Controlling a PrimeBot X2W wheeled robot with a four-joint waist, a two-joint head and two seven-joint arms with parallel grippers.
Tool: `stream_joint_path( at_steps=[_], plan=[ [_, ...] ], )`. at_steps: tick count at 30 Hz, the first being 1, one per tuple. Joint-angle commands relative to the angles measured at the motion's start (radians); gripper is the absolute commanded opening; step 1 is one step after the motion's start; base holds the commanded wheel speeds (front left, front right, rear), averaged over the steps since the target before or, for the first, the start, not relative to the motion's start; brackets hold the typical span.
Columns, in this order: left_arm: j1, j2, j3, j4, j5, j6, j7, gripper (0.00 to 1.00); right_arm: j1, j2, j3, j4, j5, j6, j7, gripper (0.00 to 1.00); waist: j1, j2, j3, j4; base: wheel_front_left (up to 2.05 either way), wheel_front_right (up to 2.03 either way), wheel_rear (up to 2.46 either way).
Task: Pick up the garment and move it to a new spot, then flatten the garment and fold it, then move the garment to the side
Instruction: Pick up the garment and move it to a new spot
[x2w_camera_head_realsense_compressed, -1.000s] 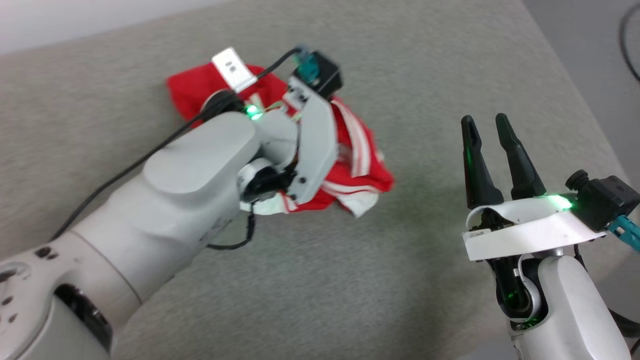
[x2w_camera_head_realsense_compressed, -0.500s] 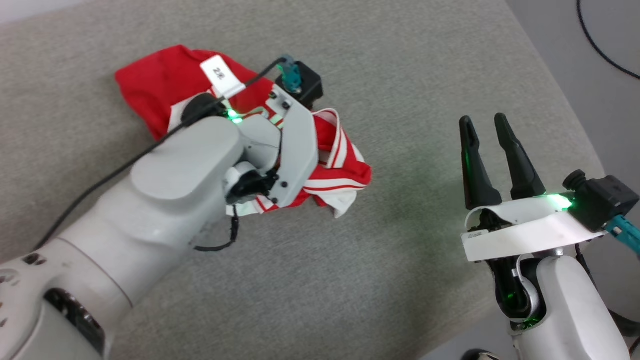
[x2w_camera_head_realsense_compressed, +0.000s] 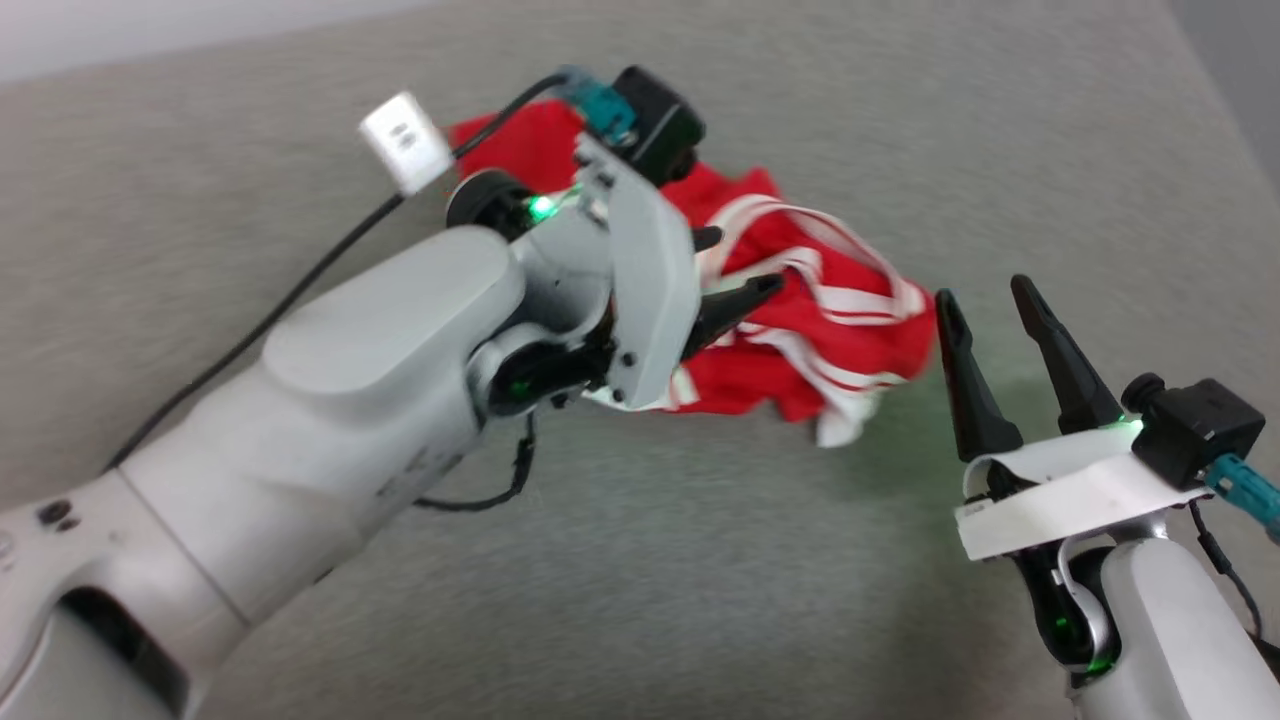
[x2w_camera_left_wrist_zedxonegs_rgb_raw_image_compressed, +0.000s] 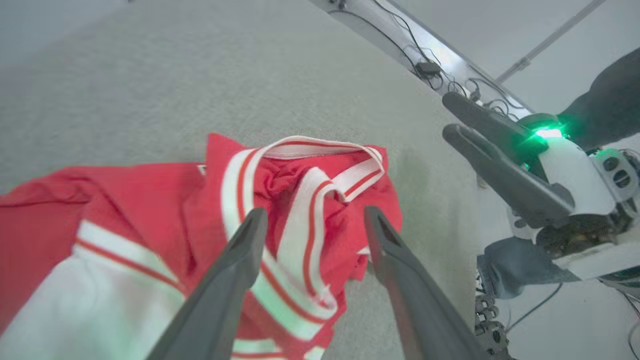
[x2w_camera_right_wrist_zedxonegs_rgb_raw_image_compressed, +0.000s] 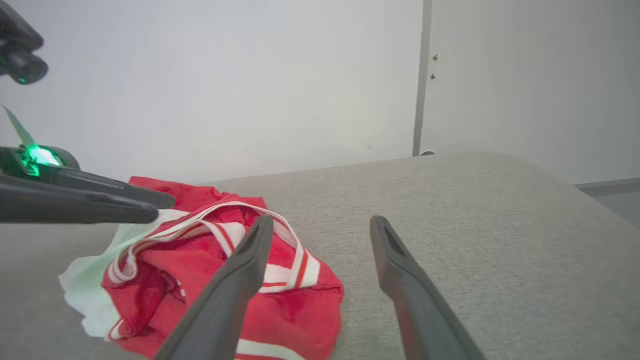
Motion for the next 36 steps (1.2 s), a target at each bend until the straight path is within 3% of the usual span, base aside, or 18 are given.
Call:
stream_joint_path(
  at_steps=[1,7,14,24,28,36],
  plan=[
    [0.046,0.022,0.002,-0.010,-0.014,0.001,-0.054,1.00,0.020,-0.020,0.005,0.012,-0.015,0.000,-0.005,1.00,0.0000,-0.0001,-0.112,0.169,0.00,0.00,0.00],
    [0.224,0.062,0.053,0.008,-0.092,0.001,-0.293,1.00,0.043,-0.061,-0.016,0.044,-0.021,0.000,-0.005,1.00,0.0000,-0.0001,-0.156,0.259,0.00,0.00,0.00],
    [0.450,0.108,0.067,0.031,-0.153,0.001,-0.500,1.00,0.102,-0.122,-0.074,0.055,-0.014,0.000,0.011,1.00,0.0000,-0.0001,-0.197,0.354,0.00,0.00,0.00],
    [0.634,0.172,0.139,0.092,-0.146,0.001,-0.617,1.00,0.209,-0.166,-0.171,0.025,-0.023,0.000,0.043,1.00,0.0000,-0.0001,-0.226,0.392,0.00,0.00,0.00],
    [0.686,0.190,0.295,0.117,-0.032,0.034,-0.620,1.00,0.238,-0.162,-0.210,0.012,-0.016,0.000,0.049,1.00,0.0000,-0.0001,-0.243,0.370,0.00,0.00,0.00],
    [0.879,0.166,0.675,-0.039,0.384,0.137,-0.619,1.00,0.214,-0.131,-0.238,-0.009,-0.009,0.000,0.042,1.00,0.0000,-0.0001,-0.277,0.321,0.00,0.00,0.00]
  ],
)
